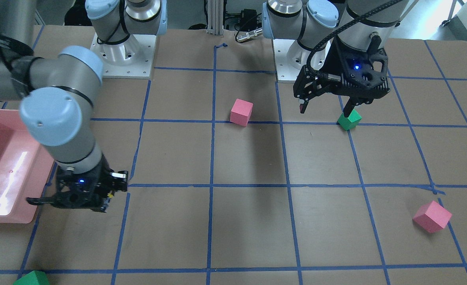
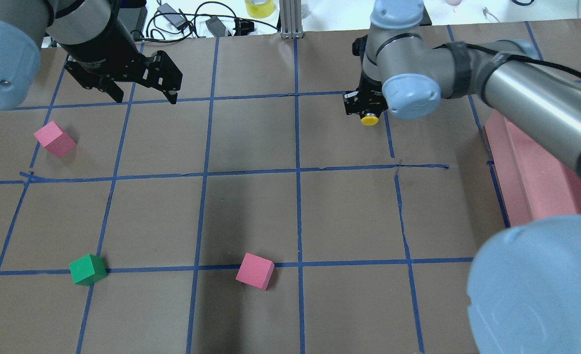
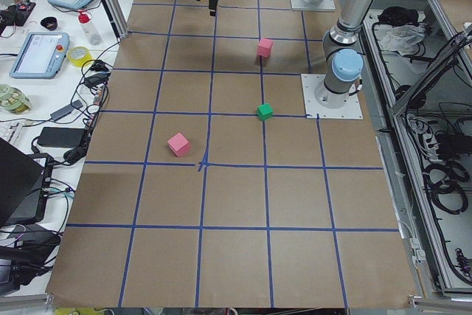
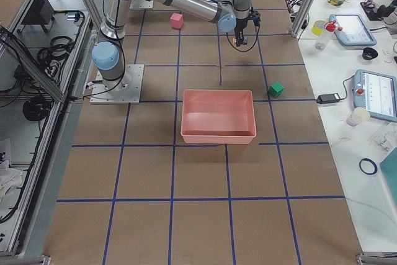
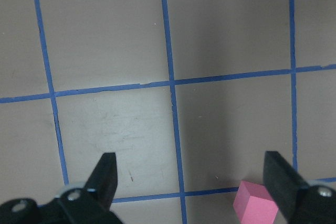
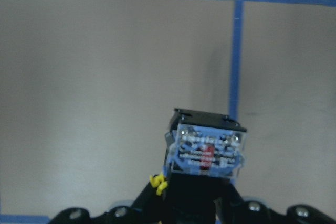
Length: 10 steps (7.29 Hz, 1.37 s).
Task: Align button upright
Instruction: 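Carry the button with the right gripper to the table center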
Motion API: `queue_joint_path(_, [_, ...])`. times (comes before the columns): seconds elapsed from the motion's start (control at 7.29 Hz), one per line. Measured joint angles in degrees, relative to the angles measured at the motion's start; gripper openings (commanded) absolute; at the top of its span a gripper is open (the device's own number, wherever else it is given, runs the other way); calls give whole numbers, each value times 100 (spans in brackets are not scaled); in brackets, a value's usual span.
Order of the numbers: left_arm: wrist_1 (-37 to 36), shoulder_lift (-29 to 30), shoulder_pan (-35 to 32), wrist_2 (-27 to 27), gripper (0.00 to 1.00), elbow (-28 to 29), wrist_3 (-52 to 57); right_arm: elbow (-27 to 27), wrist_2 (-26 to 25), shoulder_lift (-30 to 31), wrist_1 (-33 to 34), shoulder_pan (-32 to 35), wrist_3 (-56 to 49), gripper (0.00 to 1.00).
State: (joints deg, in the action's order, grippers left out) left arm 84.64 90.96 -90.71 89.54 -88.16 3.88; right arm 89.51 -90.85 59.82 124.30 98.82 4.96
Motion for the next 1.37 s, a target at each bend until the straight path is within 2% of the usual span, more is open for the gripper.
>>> queue_joint_path(0.69, [0, 0, 0, 0, 100, 1, 4, -778, 273, -925, 192, 1034, 800, 0])
queue_joint_path(0.82, [0, -2, 0, -2, 100, 1, 6, -849, 417, -1019, 189, 1104, 965, 5])
queue_joint_path(0.96, [0, -3, 0, -2, 100, 1, 5, -871, 489, -1073, 189, 1133, 1027, 20])
queue_joint_path(1.1, [0, -3, 0, -3, 100, 0, 0, -865, 515, -1096, 191, 1143, 988, 68])
queue_joint_path(1.24, [0, -6, 0, -2, 100, 3, -6, -852, 506, -1097, 195, 1145, 881, 100])
queue_joint_path(1.37, [0, -10, 0, -3, 100, 4, -9, -839, 477, -1085, 205, 1148, 793, 100])
